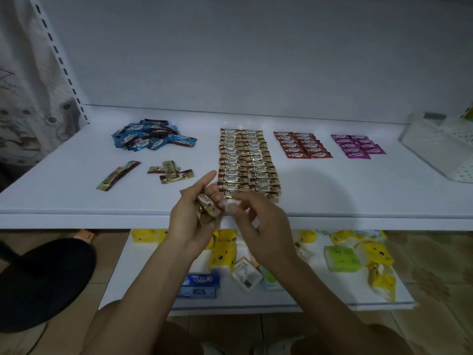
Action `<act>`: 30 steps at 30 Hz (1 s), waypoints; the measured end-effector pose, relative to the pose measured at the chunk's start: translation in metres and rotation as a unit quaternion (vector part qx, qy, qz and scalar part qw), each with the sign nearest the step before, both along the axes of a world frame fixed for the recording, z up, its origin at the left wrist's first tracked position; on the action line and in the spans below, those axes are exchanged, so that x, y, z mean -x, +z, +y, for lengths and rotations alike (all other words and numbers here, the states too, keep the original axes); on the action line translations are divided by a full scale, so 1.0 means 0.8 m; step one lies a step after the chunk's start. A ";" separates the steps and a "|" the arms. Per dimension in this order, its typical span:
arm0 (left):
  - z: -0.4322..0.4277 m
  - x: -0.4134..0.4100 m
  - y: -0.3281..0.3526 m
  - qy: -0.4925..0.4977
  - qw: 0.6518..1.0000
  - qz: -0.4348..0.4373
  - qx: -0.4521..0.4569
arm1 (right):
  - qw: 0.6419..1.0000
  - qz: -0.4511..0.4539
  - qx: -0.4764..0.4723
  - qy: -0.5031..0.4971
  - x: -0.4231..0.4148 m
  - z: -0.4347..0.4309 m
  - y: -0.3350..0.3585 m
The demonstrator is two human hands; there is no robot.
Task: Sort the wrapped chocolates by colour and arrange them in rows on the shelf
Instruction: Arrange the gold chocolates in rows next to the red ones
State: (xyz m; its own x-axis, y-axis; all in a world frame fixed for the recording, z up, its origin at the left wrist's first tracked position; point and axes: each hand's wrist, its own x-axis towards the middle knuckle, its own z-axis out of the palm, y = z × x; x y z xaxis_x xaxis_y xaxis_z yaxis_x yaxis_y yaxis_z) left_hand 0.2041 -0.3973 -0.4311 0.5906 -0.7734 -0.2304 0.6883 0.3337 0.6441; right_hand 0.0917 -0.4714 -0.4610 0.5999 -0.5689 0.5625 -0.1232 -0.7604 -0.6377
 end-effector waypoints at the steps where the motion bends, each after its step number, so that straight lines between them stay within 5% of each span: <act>1: 0.003 0.001 0.002 -0.002 1.000 0.024 0.015 | 1.000 0.002 -0.022 0.019 -0.006 0.011 0.001; 8: 0.034 -0.001 0.000 0.016 0.999 -0.039 -0.011 | 0.972 -0.052 -0.185 0.134 -0.036 0.052 0.010; 13: 0.046 -0.057 -0.003 0.173 0.973 -0.144 -0.060 | 0.969 -0.073 -0.204 0.117 -0.080 0.044 0.018; 16: 0.059 -0.106 -0.018 0.250 0.886 -0.357 -0.157 | 0.978 -0.041 -0.183 0.089 -0.130 0.035 0.020; 19: 0.066 -0.169 -0.025 0.241 0.722 -0.589 -0.269 | 0.991 0.094 -0.086 0.036 -0.195 0.023 0.013; 21: 0.066 -0.203 -0.024 0.229 0.621 -0.666 -0.344 | 0.981 0.194 -0.015 -0.003 -0.229 0.015 0.007; 25: 0.063 -0.227 -0.028 0.210 0.555 -0.716 -0.367 | 0.935 0.354 0.026 -0.012 -0.248 0.015 -0.003; 30: 0.051 -0.242 -0.052 0.128 0.473 -0.765 -0.419 | 0.929 0.366 0.056 -0.002 -0.243 0.021 -0.007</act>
State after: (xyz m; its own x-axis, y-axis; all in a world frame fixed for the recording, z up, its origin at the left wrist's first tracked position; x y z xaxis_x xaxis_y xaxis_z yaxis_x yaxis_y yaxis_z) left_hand 0.3978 -0.3565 -0.4730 0.6119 -0.6469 0.4551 -0.7896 -0.5335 0.3032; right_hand 0.2861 -0.4549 -0.4670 0.8436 -0.5335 0.0610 -0.4946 -0.8162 -0.2986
